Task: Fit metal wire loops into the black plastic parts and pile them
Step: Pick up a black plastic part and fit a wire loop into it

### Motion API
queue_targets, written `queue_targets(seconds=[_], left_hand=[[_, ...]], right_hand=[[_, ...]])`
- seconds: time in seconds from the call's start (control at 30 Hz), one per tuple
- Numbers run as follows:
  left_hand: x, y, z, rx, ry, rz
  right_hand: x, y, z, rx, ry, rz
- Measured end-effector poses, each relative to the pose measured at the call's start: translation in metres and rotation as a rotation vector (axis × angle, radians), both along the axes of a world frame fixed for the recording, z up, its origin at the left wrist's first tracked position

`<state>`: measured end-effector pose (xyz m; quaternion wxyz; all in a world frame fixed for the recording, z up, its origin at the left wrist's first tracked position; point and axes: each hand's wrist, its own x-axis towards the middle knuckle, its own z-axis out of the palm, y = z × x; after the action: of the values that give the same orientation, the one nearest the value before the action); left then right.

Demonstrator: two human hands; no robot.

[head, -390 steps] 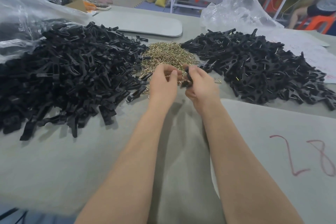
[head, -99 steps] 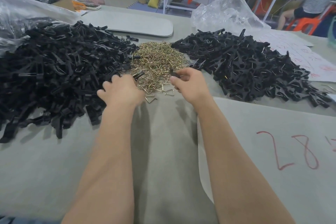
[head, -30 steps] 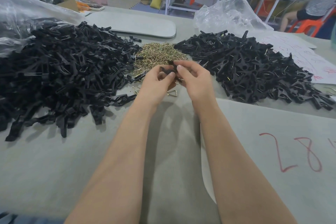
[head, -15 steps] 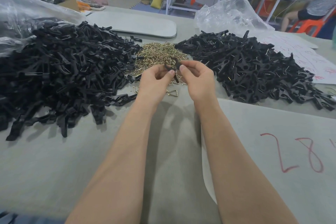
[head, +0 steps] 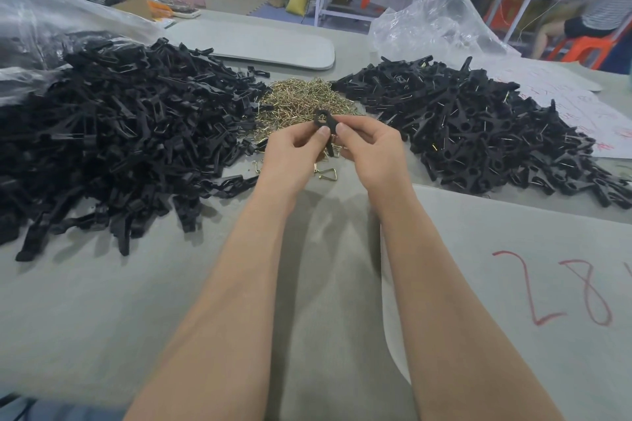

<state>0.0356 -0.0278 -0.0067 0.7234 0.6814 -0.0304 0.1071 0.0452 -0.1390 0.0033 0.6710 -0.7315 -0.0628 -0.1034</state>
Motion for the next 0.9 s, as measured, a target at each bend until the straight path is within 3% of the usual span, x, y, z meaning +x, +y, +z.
queue_targets(seconds=[0.47, 0.57, 0.6, 0.7, 0.73, 0.9], left_hand=[[-0.004, 0.004, 0.01, -0.214, 0.127, -0.116], [-0.003, 0.005, 0.011, -0.335, 0.137, -0.081], [-0.002, 0.007, 0.011, -0.433, 0.15, -0.037], [0.003, 0.017, 0.014, -0.834, 0.223, 0.068], [0.004, 0.02, 0.015, -0.94, 0.25, 0.081], [0.0, 0.026, 0.016, -1.196, 0.292, 0.109]], right_hand=[[-0.003, -0.002, 0.006, 0.32, 0.213, 0.175], [0.0, 0.002, 0.004, 0.333, 0.242, 0.11], [0.001, 0.002, 0.001, 0.215, 0.227, 0.043], [0.006, -0.002, -0.011, -0.517, 0.134, -0.101], [0.006, -0.002, -0.014, -0.678, 0.137, -0.092], [0.002, 0.014, -0.025, -0.967, 0.072, -0.048]])
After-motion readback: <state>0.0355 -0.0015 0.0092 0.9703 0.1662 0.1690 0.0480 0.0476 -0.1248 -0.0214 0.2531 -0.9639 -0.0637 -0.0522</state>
